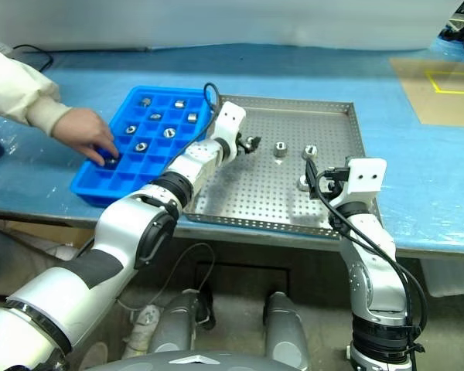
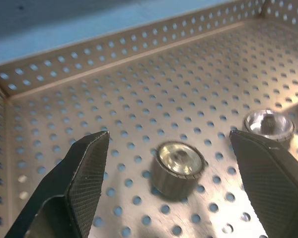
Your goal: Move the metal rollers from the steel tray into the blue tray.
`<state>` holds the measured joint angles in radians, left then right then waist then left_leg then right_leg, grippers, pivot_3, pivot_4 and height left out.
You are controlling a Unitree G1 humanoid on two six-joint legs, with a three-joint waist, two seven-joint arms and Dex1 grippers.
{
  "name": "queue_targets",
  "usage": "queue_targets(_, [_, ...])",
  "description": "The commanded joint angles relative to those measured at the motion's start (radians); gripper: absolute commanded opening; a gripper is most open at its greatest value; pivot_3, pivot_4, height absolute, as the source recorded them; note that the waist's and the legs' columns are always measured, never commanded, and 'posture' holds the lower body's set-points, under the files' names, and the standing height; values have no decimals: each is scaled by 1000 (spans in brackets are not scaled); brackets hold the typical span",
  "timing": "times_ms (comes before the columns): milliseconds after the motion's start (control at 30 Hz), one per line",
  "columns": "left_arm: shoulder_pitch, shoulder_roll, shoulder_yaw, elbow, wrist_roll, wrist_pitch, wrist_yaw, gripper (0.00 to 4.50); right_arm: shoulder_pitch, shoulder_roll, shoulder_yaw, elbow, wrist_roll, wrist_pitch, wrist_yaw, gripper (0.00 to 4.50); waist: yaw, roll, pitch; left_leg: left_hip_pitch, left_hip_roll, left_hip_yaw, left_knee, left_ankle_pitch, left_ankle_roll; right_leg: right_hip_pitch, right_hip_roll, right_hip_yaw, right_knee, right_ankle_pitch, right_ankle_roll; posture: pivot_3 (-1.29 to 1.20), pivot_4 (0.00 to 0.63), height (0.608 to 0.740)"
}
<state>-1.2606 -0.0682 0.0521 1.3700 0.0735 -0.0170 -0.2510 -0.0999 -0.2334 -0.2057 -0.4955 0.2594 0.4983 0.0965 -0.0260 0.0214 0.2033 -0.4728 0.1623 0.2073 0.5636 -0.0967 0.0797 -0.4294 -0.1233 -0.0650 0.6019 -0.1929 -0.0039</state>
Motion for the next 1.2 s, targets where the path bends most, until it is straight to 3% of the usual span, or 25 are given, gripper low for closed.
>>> queue_targets(33, [10, -11, 3, -4, 20, 3, -3, 4086, 9, 0, -18, -69, 0, 1, -16, 4500, -5, 0, 0, 0, 0, 0, 0, 0, 0, 0, 0, 0, 0, 1, -1, -541, 150, 740])
queue_targets(300, [-19, -11, 45, -5, 18, -6, 40, 4086, 50, 4, -29, -120, -6, 16, -49, 4500, -24, 0, 0, -1, -1, 0, 1, -2, 3, 2, 0, 0, -4, 2, -3, -605, 150, 740])
queue_targets(533, [-41, 0, 82, -3, 20, -12, 128, 4086, 128, 24, -61, -213, -13, 28, -96, 4500, -70, 0, 0, -1, -5, 0, 1, -6, 10, 8, -1, 0, -15, 3, -3, -705, 150, 740])
queue_targets(800, [-35, -2, 84, 5, 49, 14, 175, 4086, 219, 62, -100, -313, -37, 19, -155, 4500, -169, 0, 0, -3, -9, 0, 3, -12, 18, 13, -3, 1, -25, 3, -3, -845, 150, 740])
queue_targets(933, [-21, -3, 105, 8, 48, 44, 220, 4086, 275, 92, -119, -364, -51, 7, -181, 4500, -245, 0, 0, -3, -10, -1, 4, -14, 21, 17, -3, 0, -30, -1, 3, -893, 150, 740])
queue_targets(1033, [-16, 0, 158, 6, 16, 57, 264, 3491, 299, 102, -140, -377, -54, -3, -184, 4500, -302, -1, 0, -3, -12, -2, 7, -16, 24, 21, -5, -3, -31, -3, 5, -908, 150, 740])
queue_targets(1200, [-9, -7, 199, 5, 1, 67, 262, 1817, 299, 97, -160, -369, -53, -9, -179, 4500, -391, -2, 1, -3, -16, -7, 12, -18, 26, 26, -12, -14, -31, -8, 15, -902, 150, 740])
